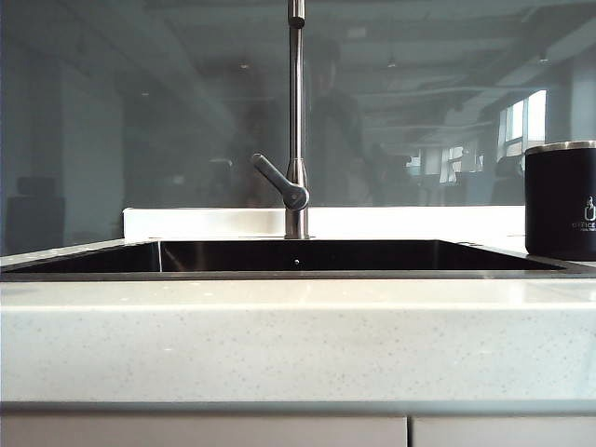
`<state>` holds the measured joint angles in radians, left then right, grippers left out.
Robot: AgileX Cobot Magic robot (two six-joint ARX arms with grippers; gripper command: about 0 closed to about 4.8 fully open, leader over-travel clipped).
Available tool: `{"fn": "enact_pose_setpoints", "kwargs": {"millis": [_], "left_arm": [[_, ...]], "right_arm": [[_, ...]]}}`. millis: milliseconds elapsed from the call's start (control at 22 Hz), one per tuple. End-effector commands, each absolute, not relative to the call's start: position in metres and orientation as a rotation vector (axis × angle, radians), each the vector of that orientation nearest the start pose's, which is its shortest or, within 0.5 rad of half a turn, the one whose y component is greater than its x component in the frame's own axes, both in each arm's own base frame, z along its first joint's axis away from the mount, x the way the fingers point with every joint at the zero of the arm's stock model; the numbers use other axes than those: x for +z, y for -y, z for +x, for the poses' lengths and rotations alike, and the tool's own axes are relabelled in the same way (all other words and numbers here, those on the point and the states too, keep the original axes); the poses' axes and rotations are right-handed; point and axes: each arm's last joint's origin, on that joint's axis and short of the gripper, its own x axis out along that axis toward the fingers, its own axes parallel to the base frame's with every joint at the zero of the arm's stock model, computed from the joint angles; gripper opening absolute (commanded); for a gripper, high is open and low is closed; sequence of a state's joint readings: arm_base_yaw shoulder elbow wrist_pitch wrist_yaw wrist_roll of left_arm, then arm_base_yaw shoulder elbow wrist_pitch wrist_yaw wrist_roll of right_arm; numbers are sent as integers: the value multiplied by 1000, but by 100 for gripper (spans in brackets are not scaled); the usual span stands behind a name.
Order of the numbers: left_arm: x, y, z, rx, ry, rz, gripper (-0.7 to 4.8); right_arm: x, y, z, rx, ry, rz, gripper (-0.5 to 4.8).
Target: Pick up the mug next to the sink, go to the faucet to get some water, pour the water into the sink, and finally put the mug back to its place.
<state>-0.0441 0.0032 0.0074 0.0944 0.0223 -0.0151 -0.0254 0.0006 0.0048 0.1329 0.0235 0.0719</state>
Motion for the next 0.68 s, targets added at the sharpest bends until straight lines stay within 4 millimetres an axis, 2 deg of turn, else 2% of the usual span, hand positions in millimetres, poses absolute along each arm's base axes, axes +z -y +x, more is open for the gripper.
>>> {"fn": "enact_pose_setpoints", "kwargs": {"millis": [45,454,681], "left_arm": [[177,5,97,-67,118,-10,-5],[178,5,97,-67,120,-13,-5],[186,5,95,-69,209,-21,-5]], "right_arm": [[178,3,97,-45,151,82,-5],[184,7,99,-142,193,87,-5],[184,14,118,-185,122,76,2]]}}
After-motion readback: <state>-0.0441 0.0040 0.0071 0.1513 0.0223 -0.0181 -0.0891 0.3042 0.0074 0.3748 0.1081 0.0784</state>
